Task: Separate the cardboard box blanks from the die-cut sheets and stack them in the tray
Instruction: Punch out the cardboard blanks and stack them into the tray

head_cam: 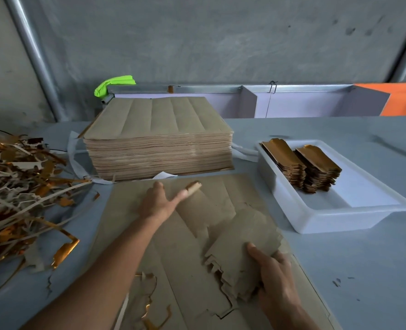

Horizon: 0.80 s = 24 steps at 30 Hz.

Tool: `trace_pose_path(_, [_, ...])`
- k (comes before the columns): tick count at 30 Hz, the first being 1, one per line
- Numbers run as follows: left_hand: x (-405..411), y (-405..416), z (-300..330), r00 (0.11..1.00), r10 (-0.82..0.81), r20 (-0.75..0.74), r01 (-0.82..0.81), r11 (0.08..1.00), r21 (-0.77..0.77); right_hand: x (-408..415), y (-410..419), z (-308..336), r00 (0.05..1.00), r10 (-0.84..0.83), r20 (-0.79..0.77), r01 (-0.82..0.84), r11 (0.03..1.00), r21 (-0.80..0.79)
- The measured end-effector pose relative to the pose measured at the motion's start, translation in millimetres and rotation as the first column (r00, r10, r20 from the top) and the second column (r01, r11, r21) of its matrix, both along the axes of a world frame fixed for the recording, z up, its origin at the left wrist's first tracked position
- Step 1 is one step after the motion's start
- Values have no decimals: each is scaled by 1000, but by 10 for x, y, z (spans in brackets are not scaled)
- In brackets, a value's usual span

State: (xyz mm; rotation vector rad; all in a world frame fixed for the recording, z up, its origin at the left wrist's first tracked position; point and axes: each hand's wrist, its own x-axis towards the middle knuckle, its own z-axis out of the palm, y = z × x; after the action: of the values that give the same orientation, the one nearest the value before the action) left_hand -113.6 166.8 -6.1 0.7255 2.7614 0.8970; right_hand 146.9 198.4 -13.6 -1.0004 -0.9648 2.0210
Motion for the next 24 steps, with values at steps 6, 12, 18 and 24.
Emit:
trace_pose_path(6, [56,50,-8,944,-326,-57,314,936,-162,-4,37,-38,999,29,30,-30,999,17])
trace_pose_path(12, [53,63,-7,937,-350,-20,349,937,-30,-4,30,-59,999,31,27,-32,999,36])
trace_pose_path(18, [8,-34,138,879,-476,36,431,824,368,83,169,209,999,-49,16,46,985,166])
trace_pose_path(24, [80,-192,600,692,-700,178,521,655,548,31,821,954,918,-192,348,-203,526,826])
